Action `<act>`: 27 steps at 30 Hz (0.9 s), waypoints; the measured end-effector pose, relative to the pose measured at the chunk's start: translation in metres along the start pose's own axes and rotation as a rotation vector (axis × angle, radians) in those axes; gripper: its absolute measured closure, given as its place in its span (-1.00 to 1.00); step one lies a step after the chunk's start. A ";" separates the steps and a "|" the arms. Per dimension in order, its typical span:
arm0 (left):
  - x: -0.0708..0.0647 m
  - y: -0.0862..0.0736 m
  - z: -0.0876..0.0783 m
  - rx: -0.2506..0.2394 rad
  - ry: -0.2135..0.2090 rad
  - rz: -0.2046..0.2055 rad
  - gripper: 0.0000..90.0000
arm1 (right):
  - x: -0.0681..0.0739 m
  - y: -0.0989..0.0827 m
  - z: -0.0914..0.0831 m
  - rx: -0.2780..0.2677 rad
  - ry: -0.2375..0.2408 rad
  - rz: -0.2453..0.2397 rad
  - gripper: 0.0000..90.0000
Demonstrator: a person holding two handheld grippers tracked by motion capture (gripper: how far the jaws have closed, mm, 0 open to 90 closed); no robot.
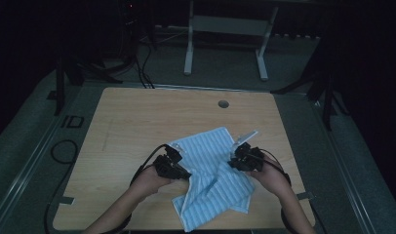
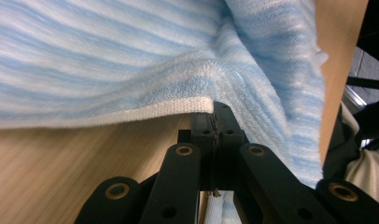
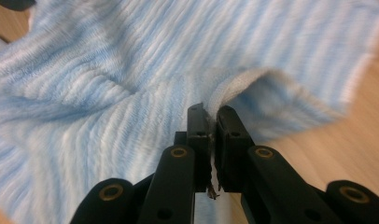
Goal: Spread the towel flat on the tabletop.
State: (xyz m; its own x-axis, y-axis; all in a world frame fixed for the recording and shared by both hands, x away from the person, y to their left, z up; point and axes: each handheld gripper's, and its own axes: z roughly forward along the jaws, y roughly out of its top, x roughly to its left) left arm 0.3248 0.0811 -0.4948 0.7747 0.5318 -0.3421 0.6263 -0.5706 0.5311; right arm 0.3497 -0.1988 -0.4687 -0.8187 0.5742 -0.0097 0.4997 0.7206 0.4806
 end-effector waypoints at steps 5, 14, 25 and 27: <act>0.004 -0.003 -0.020 -0.048 0.033 -0.007 0.99 | -0.008 -0.012 -0.030 -0.063 -0.039 0.024 0.89; 0.034 -0.013 -0.033 -0.053 0.169 -0.075 0.99 | -0.027 -0.042 -0.044 -0.079 -0.068 0.111 0.89; 0.078 0.012 0.010 0.086 0.308 -0.103 0.98 | -0.058 -0.044 0.023 0.035 -0.032 0.205 0.89; 0.086 0.015 0.016 0.086 0.304 -0.121 0.98 | -0.062 -0.044 0.031 0.047 -0.028 0.222 0.89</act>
State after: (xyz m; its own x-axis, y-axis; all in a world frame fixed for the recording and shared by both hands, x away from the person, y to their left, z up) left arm 0.4026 0.1087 -0.5285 0.6411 0.7536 -0.1452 0.7271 -0.5359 0.4291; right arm 0.3873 -0.2537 -0.5167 -0.6794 0.7307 0.0665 0.6797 0.5927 0.4321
